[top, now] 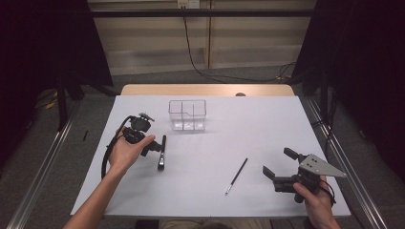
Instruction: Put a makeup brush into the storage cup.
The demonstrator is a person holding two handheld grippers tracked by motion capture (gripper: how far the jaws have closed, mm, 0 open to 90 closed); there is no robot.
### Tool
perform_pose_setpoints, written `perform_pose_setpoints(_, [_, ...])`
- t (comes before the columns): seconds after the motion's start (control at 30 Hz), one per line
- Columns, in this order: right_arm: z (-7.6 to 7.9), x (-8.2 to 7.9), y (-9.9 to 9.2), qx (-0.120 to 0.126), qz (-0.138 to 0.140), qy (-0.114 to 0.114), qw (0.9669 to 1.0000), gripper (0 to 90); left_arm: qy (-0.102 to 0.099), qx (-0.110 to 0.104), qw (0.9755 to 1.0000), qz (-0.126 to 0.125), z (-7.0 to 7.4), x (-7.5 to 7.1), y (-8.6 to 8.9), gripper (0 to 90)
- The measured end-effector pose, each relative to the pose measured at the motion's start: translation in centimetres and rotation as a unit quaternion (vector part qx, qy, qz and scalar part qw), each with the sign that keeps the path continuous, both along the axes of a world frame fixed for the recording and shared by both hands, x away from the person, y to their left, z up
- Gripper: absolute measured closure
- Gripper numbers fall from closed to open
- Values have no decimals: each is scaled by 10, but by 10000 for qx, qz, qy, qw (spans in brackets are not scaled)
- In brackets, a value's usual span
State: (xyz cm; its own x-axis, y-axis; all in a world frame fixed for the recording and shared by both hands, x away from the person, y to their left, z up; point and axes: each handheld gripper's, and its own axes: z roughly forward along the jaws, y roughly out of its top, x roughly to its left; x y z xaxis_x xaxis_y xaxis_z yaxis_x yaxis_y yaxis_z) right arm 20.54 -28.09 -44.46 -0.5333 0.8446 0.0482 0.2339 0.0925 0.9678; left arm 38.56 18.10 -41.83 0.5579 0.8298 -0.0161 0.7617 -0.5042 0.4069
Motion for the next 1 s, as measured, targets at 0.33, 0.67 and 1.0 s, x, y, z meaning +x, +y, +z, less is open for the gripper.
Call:
perform_pose_setpoints(0.33, [0, 0, 0, -9, 8, 11, 10000, 0, 474, -155, 9986, 159, -7, 3, -9, 76])
perform_pose_setpoints(0.67, [-1, 1, 0, -22, 29, 38, 10000, 0, 562, 56, 9983, 107, -15, 6, -18, 82])
perform_pose_setpoints(1.0, [-1, 1, 0, -12, 21, 81, 10000, 0, 563, 205, 9982, 4, -19, 5, -27, 123])
